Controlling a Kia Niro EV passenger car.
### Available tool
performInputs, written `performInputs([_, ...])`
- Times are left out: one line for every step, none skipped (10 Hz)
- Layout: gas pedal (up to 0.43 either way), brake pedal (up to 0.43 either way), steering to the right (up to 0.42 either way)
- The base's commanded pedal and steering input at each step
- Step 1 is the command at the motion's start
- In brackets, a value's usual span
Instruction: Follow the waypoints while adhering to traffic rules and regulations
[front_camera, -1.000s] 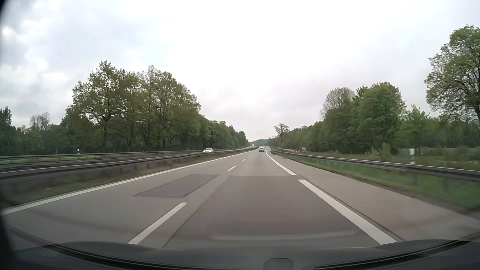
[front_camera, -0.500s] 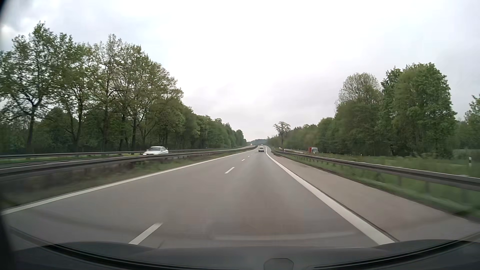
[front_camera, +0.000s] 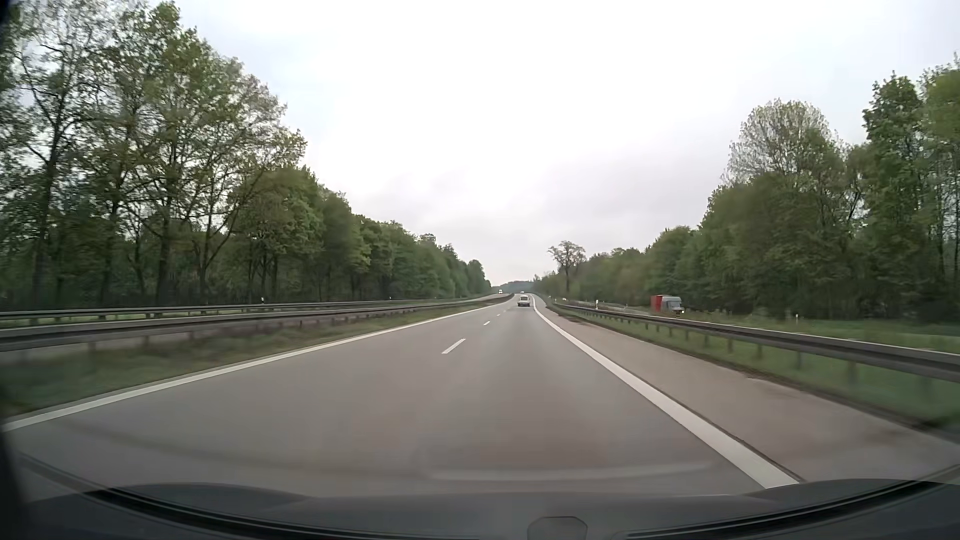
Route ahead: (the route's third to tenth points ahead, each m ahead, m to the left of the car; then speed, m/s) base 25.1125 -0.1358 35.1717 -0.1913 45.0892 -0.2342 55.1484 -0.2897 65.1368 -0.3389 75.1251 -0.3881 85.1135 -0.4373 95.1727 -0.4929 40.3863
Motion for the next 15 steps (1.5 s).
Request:
performInputs([0.488, 0.000, -0.006])
performInputs([0.488, 0.000, -0.006])
performInputs([0.500, 0.000, -0.006])
performInputs([0.512, 0.000, -0.005])
performInputs([0.512, 0.000, -0.004])
performInputs([0.512, 0.000, -0.004])
performInputs([0.520, 0.000, -0.004])
performInputs([0.520, 0.000, -0.004])
performInputs([0.520, 0.000, -0.003])
performInputs([0.520, 0.000, -0.003])
performInputs([0.512, 0.000, -0.002])
performInputs([0.500, 0.000, -0.001])
performInputs([0.500, 0.000, -0.001])
performInputs([0.500, 0.000, -0.001])
performInputs([0.500, 0.000, -0.001])
